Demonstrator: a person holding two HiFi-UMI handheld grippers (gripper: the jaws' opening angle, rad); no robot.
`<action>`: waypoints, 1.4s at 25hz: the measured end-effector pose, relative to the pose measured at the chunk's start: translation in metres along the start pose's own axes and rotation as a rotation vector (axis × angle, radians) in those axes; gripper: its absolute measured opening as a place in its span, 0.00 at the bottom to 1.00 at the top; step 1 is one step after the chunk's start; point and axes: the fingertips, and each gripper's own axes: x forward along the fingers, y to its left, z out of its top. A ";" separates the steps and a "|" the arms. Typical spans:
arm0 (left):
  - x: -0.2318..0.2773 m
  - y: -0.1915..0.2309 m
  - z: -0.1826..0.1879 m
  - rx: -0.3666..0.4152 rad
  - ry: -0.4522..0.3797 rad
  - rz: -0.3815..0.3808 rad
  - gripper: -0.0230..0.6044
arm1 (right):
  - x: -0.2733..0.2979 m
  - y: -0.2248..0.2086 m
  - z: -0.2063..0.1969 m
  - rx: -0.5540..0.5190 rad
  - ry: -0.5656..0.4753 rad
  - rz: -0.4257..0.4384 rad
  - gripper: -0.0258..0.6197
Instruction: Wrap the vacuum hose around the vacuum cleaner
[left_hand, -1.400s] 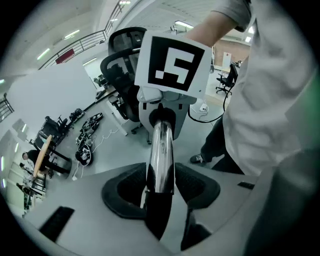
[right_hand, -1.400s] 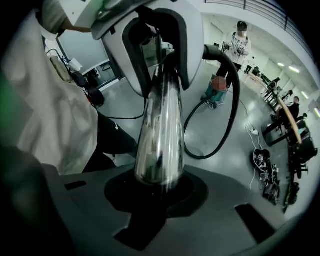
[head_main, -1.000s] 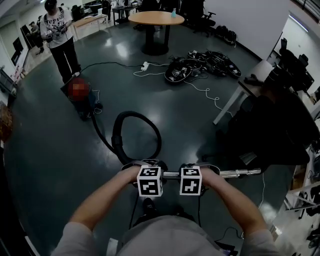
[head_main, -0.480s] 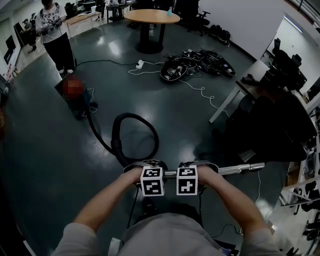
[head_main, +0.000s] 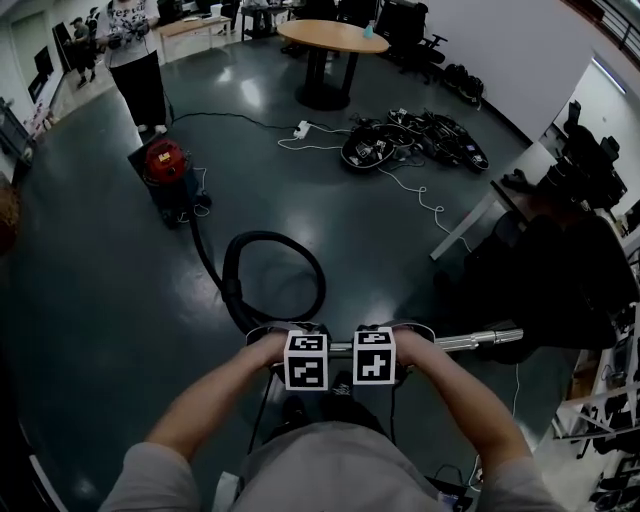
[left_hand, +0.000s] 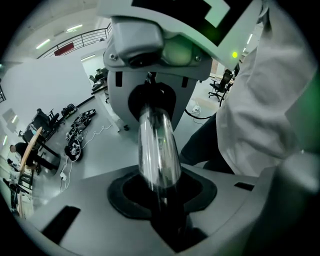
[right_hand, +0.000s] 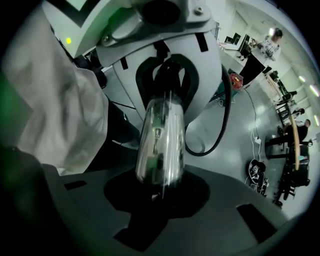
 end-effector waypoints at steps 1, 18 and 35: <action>-0.003 0.001 -0.001 -0.006 0.010 0.002 0.24 | -0.001 0.000 0.003 -0.005 -0.011 0.009 0.18; 0.002 0.011 -0.022 -0.224 0.068 0.027 0.23 | -0.054 -0.031 -0.021 -0.023 -0.146 -0.371 0.39; 0.004 0.034 -0.043 -0.414 -0.018 0.142 0.23 | -0.107 -0.037 -0.043 0.836 -0.869 -0.312 0.29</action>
